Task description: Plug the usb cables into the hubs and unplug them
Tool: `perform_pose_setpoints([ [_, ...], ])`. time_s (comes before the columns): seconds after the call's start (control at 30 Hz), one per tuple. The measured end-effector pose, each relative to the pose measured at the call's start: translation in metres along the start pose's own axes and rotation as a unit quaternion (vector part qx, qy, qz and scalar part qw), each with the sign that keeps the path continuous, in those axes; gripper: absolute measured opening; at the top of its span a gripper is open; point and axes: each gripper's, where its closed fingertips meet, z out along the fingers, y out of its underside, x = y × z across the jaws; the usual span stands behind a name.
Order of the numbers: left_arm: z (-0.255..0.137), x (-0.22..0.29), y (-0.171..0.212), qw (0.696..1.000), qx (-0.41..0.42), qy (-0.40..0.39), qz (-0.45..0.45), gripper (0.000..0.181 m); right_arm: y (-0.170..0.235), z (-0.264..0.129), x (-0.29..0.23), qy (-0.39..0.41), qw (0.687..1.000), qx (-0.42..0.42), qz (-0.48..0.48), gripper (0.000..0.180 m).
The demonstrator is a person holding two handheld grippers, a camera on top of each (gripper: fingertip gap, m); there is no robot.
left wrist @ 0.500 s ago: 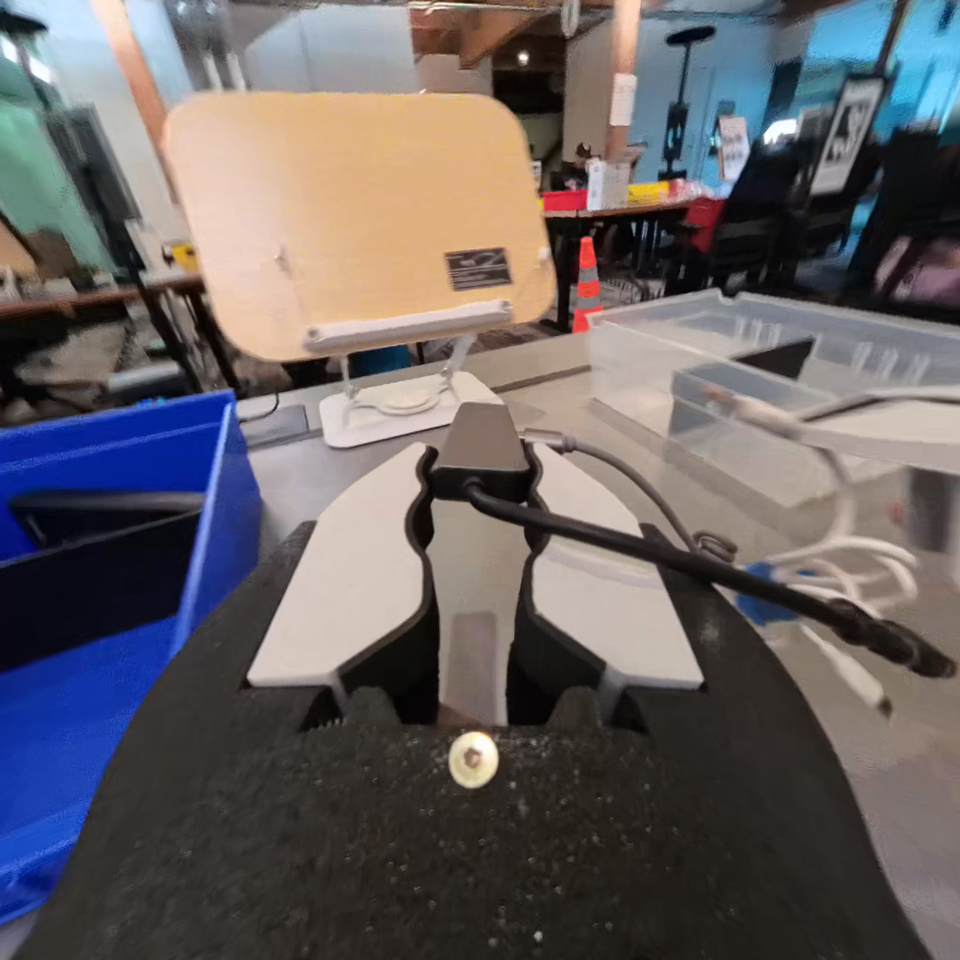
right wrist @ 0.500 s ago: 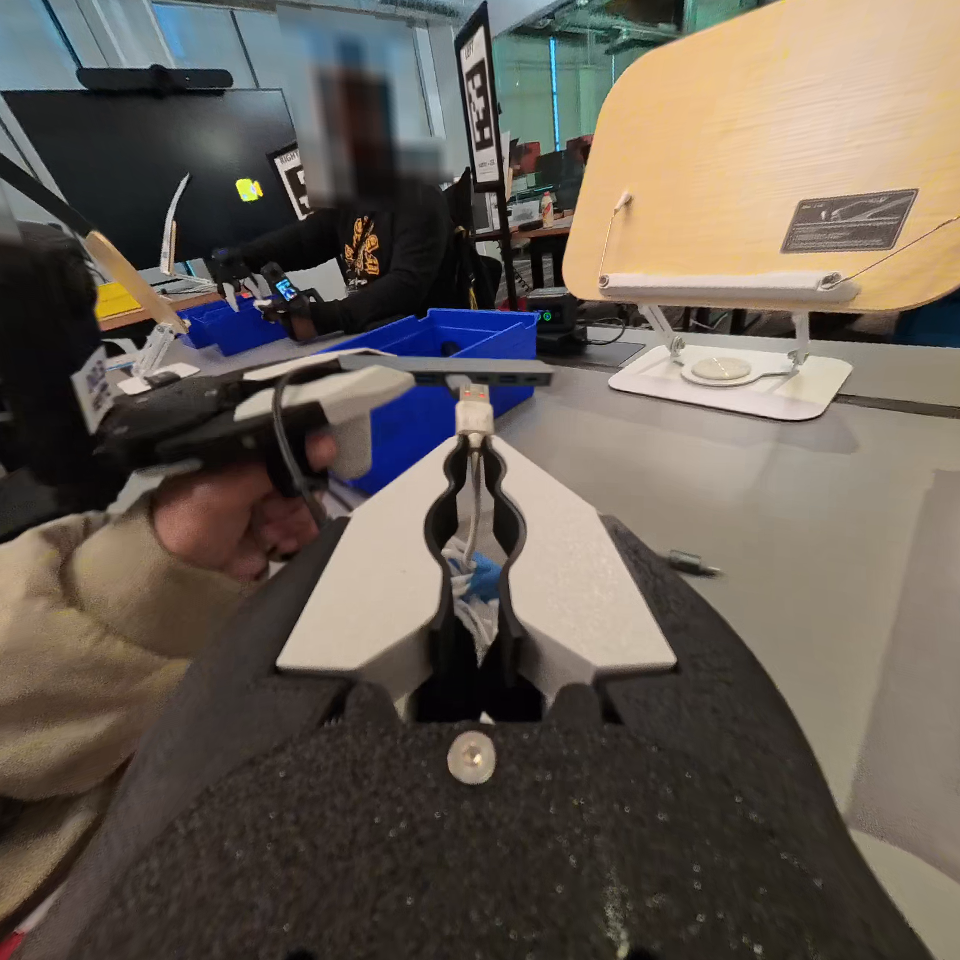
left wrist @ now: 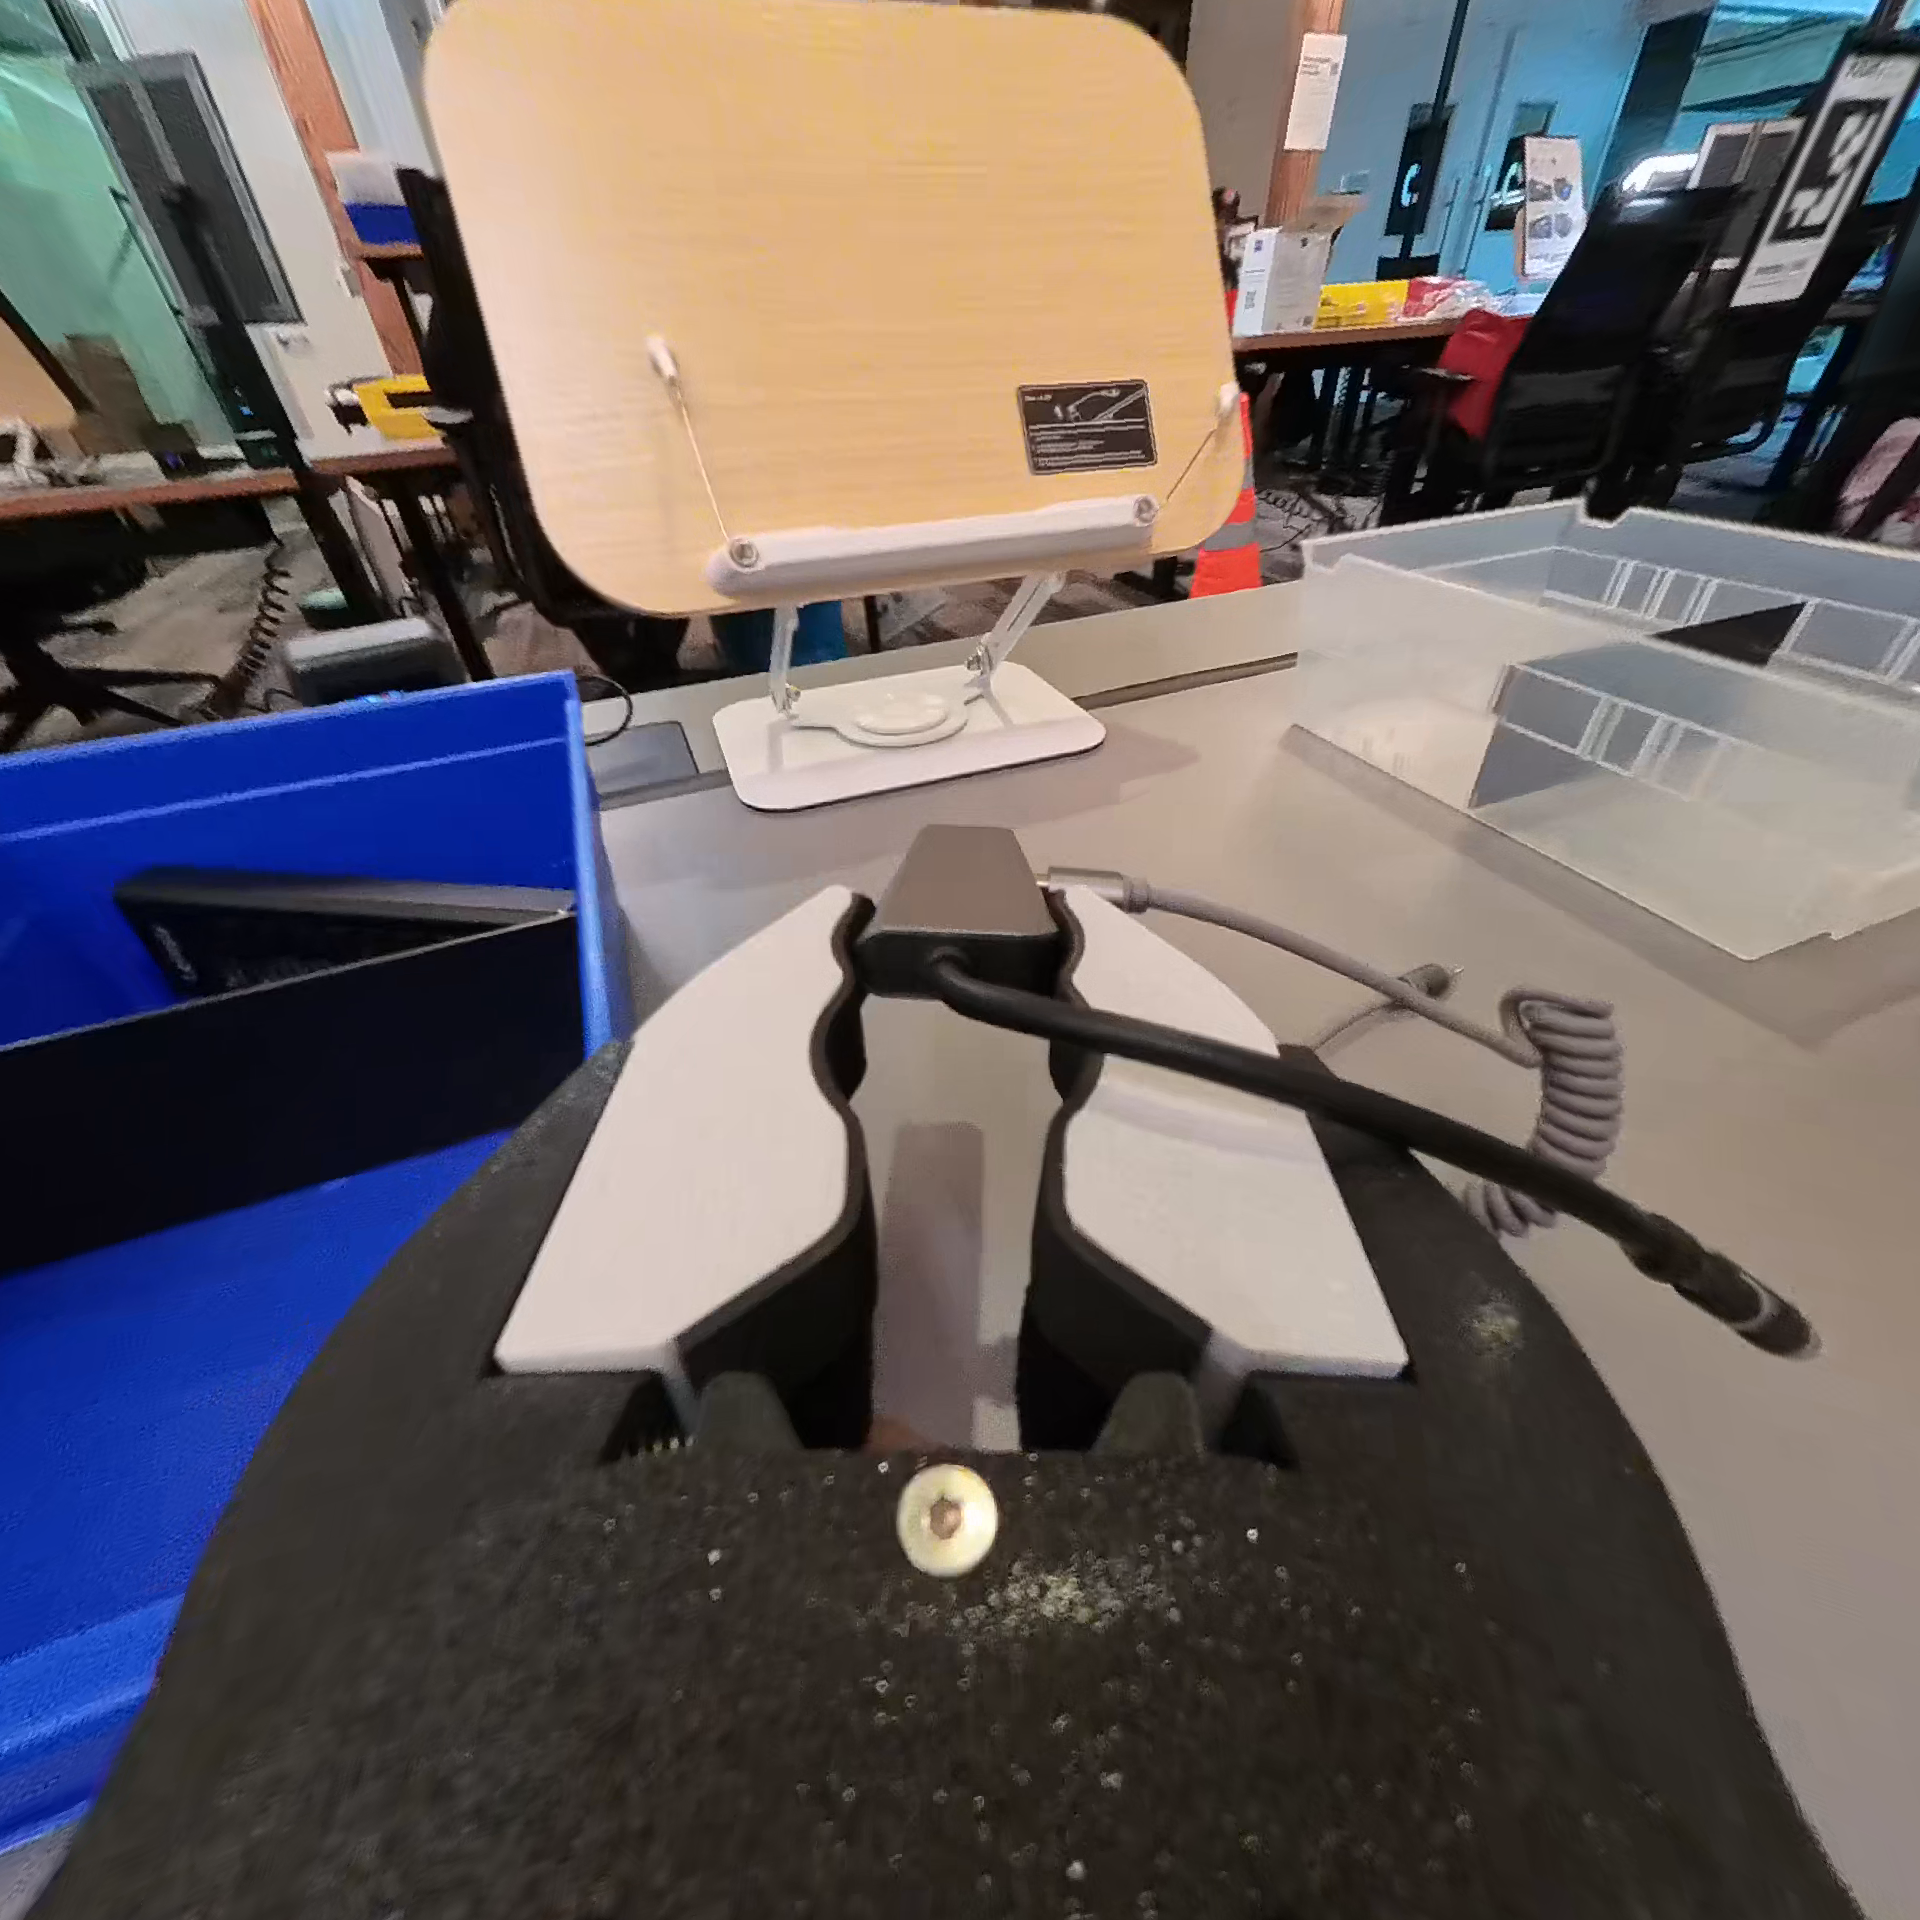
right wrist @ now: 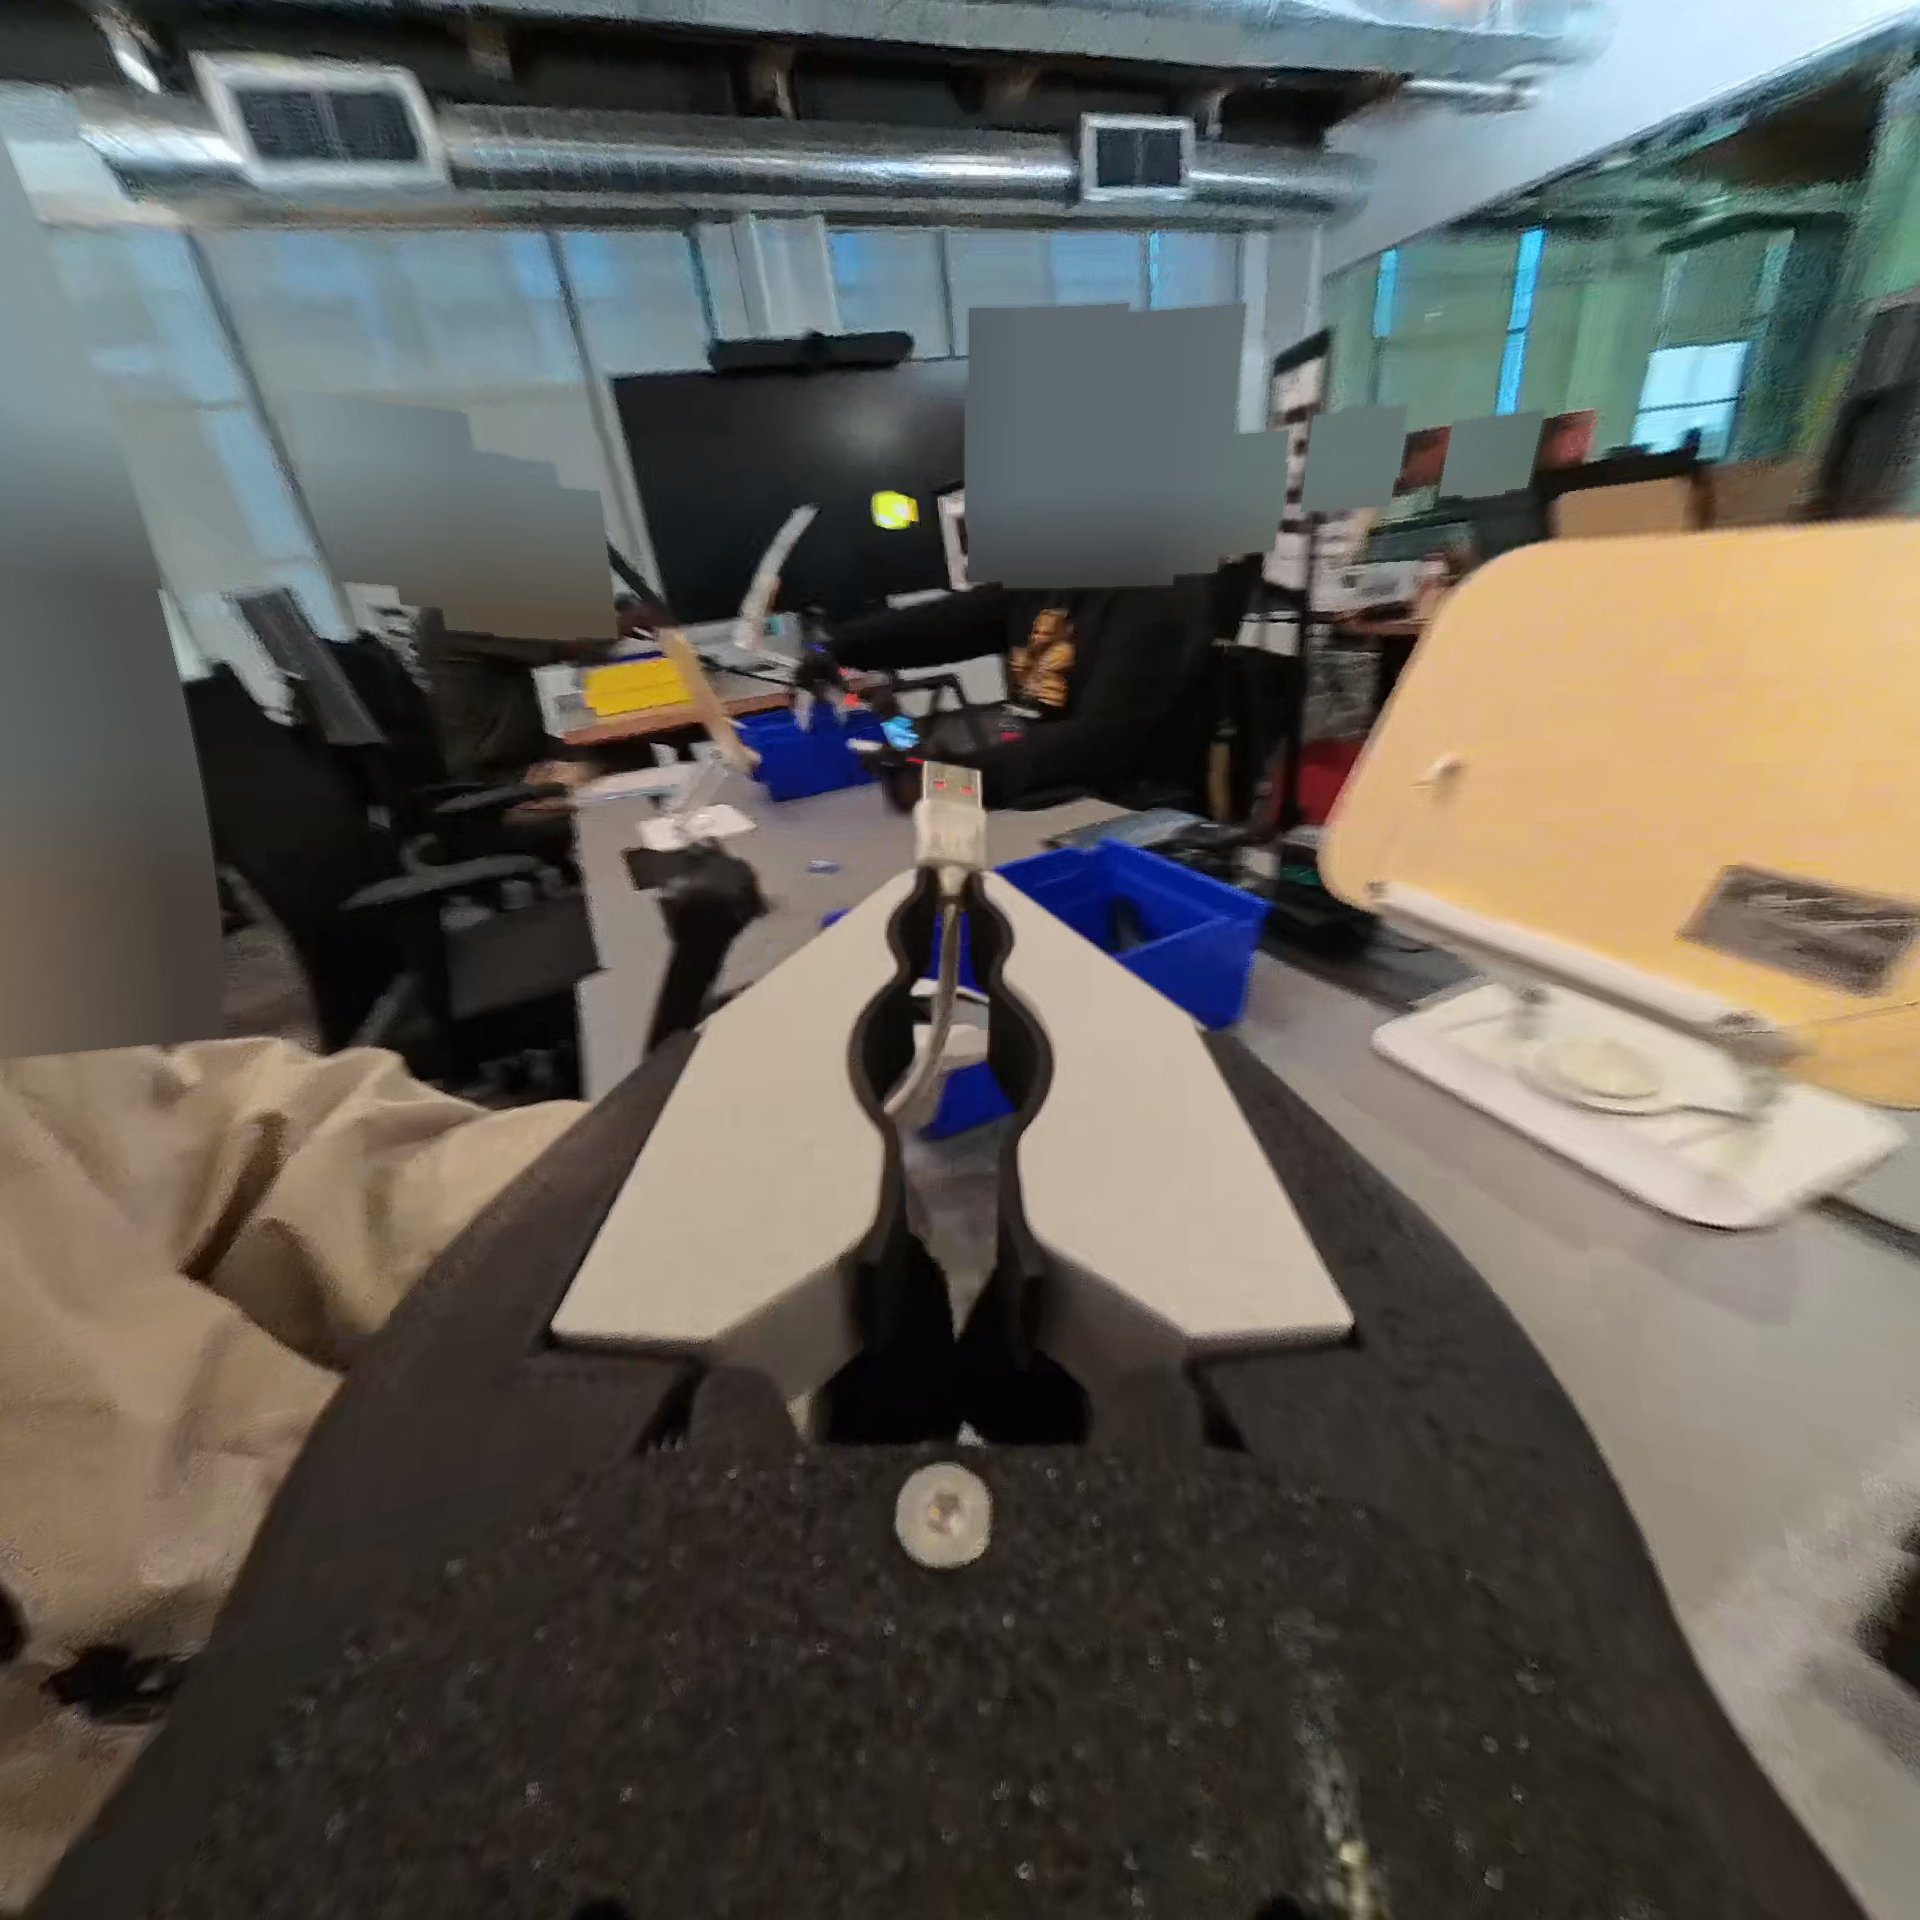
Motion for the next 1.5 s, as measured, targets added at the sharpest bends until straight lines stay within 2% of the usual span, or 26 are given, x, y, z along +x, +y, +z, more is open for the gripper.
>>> perform_pose_setpoints([
  [0.13,-0.001,0.017,0.0,0.999,0.002,0.034,0.002,0.032,-0.024,-0.024,0.061,0.118,0.989,-0.053,-0.064,0.005],
  [0.23,-0.003,0.034,-0.002,0.998,0.009,0.048,0.042,0.032,-0.013,-0.043,0.123,0.205,0.967,-0.111,-0.103,0.006],
  [0.3,-0.005,0.042,-0.002,0.997,0.009,0.053,0.05,0.032,0.025,-0.061,0.177,0.27,0.939,-0.186,-0.104,0.006],
  [0.37,-0.006,0.048,-0.003,0.997,0.01,0.063,0.043,0.032,0.08,-0.078,0.217,0.3,0.914,-0.263,-0.076,0.005],
  [0.43,-0.006,0.052,-0.002,0.996,0.011,0.072,0.047,0.032,0.127,-0.088,0.243,0.319,0.899,-0.3,-0.026,0.005],
  [0.53,-0.004,0.055,-0.001,0.996,0.011,0.076,0.054,0.032,0.168,-0.089,0.26,0.335,0.887,-0.318,0.036,0.005],
  [0.67,-0.002,0.057,0.001,0.995,0.007,0.082,0.053,0.032,0.201,-0.079,0.251,0.316,0.874,-0.352,0.113,0.006],
  [0.77,-0.002,0.059,0.002,0.995,0.004,0.088,0.056,0.032,0.211,-0.075,0.251,0.333,0.862,-0.367,0.11,0.006],
  [0.87,-0.001,0.062,0.004,0.994,0.001,0.091,0.061,0.032,0.225,-0.084,0.26,0.379,0.831,-0.398,0.085,0.007],
  [0.97,-0.002,0.062,0.001,0.994,0.009,0.091,0.061,0.032,0.206,-0.081,0.262,0.389,0.841,-0.371,0.058,0.031],
  [1.07,-0.004,0.062,-0.003,0.994,0.022,0.093,0.058,0.032,0.147,-0.07,0.25,0.391,0.874,-0.288,0.016,0.035],
  [1.13,-0.005,0.063,-0.007,0.993,0.033,0.098,0.05,0.032,0.11,-0.04,0.212,0.323,0.919,-0.225,0.002,0.039],
  [1.2,-0.007,0.064,-0.011,0.993,0.045,0.1,0.038,0.032,0.093,0.001,0.156,0.224,0.959,-0.177,0.003,0.039],
  [1.3,-0.008,0.063,-0.016,0.993,0.059,0.1,0.013,0.032,0.11,0.061,0.07,0.091,0.985,-0.133,0.055,0.047],
  [1.37,-0.01,0.062,-0.02,0.992,0.069,0.102,-0.007,0.032,0.135,0.085,0.044,0.082,0.987,-0.124,0.06,0.044],
  [1.5,-0.014,0.066,-0.024,0.989,0.083,0.112,-0.039,0.032,0.171,0.105,0.029,0.101,0.985,-0.131,0.058,0.043],
])
